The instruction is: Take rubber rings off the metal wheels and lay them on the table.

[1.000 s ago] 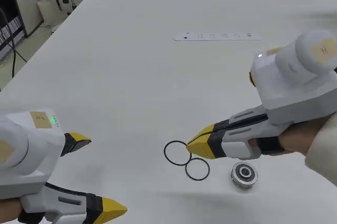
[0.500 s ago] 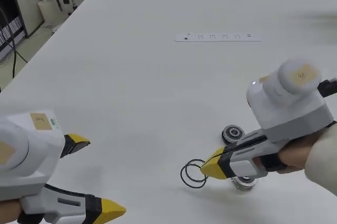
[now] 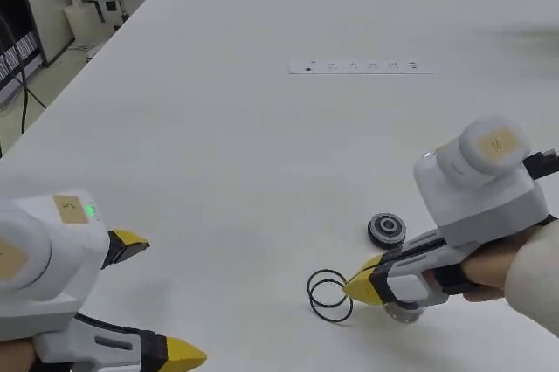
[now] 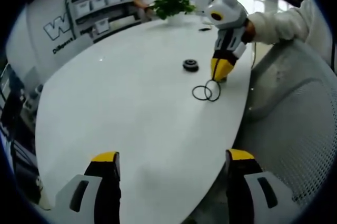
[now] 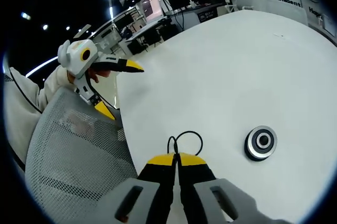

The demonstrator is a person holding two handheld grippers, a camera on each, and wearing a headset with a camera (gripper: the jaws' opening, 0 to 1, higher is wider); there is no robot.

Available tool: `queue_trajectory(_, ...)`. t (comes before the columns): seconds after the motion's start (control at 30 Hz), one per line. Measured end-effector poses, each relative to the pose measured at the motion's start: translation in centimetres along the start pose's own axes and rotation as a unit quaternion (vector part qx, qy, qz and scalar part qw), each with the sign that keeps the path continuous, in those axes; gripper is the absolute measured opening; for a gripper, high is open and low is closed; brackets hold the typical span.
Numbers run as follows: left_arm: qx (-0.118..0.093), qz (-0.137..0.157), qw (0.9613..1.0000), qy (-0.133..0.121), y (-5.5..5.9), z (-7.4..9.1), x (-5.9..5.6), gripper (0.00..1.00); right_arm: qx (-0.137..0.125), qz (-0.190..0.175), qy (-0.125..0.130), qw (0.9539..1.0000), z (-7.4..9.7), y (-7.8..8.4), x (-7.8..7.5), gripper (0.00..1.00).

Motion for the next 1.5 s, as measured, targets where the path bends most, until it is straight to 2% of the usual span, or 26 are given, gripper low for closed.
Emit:
queue_trajectory(0.2, 0.002, -0.001, 1.0, 0.0, 0.1, 0.1, -0.1, 0.83, -0.016, -0.015, 0.006, 0.9997, 0.1, 0.0, -0.5, 0.0)
queue_trajectory(0.4, 0.001, 0.001, 1.0, -0.001, 0.1, 0.1, -0.1, 0.82, -0.017, -0.013, 0.017, 0.9996, -0.2, 0.1, -0.7, 0.0)
queue_trajectory(0.73, 0.003, -0.001, 1.0, 0.0, 0.2, 0.0, 0.0, 0.82, -0.031, -0.028, 0.014, 0.999, -0.3, 0.0, -1.2, 0.0)
queue_trajectory(0.9, 0.003, 0.0, 1.0, 0.0, 0.2, 0.0, 0.0, 0.81, -0.019, -0.021, 0.022, 0.9993, -0.6, 0.5, -1.6, 0.0)
queue_trajectory(1.03, 0.003, 0.001, 1.0, -0.002, 0.2, 0.1, 0.0, 0.81, -0.019, -0.018, 0.027, 0.9993, -0.6, 0.5, -1.8, 0.0)
queue_trajectory(1.5, 0.004, -0.001, 1.0, -0.002, 0.2, 0.1, 0.0, 0.8, -0.037, -0.001, 0.035, 0.9987, -0.6, -0.3, -1.9, 0.0)
Point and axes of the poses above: the centre of the closed fingertips' face, and the gripper's own axes: z roughly backward along the fingers, x roughly to its left, y roughly out of its underside, the point moved 6 cm from there along z, roughly backward along the fingers, and after that the axes turned 8 degrees about -y, right-handed, at the moved point
